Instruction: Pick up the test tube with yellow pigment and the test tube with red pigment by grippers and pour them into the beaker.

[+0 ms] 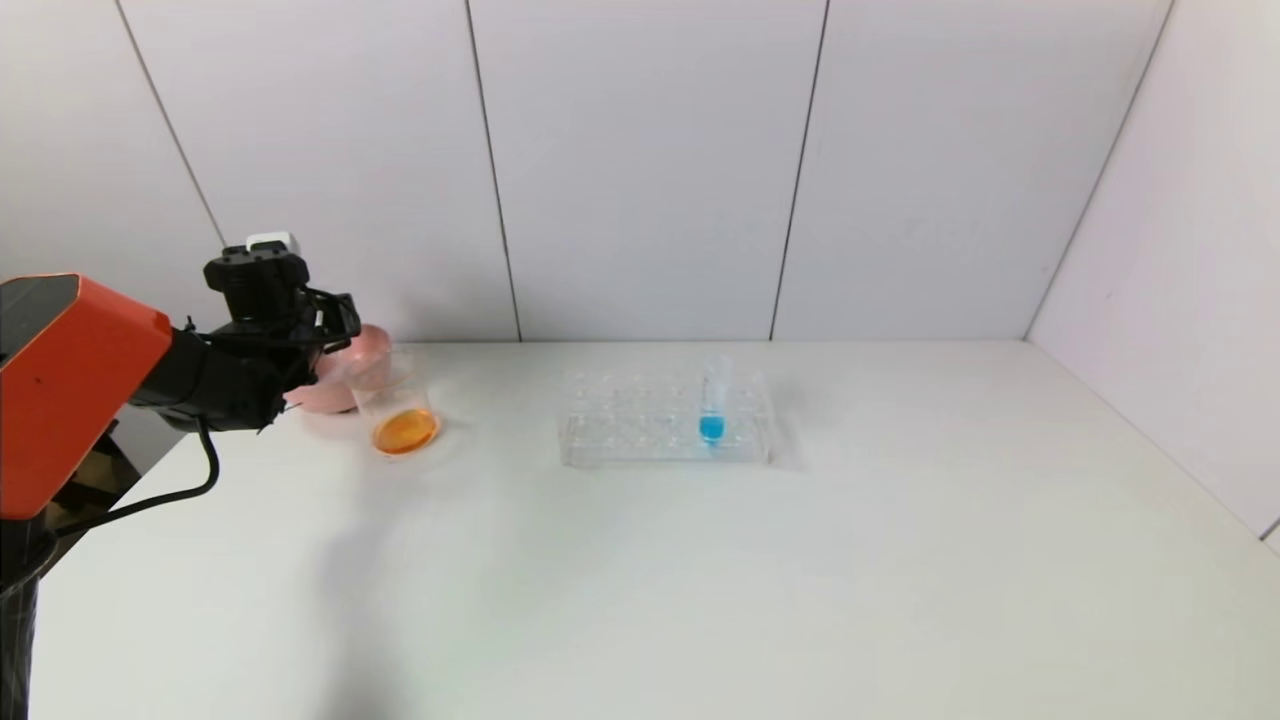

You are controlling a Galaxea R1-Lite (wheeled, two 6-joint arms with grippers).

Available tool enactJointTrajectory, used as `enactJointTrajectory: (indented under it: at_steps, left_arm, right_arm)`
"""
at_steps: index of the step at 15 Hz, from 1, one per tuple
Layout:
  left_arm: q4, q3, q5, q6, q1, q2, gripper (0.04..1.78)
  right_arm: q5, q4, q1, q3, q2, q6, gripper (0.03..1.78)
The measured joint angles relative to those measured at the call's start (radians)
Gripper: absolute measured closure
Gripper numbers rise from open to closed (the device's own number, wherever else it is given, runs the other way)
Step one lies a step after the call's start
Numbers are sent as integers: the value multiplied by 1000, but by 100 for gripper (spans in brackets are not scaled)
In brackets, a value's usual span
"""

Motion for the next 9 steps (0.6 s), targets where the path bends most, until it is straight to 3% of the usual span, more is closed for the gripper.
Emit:
enactJointTrajectory:
  at_steps: [2, 6, 9]
  left_arm:
    - [0, 10, 0, -1, -4, -7, 104]
    - [-3, 62, 1, 0, -26, -66, 40]
    - [-3, 143, 0, 0, -51, -167, 12]
  right_arm:
    - [0, 0, 0, 0, 0, 0, 10]
    - [0, 0, 0, 0, 0, 0, 10]
    - [0, 0, 0, 0, 0, 0, 10]
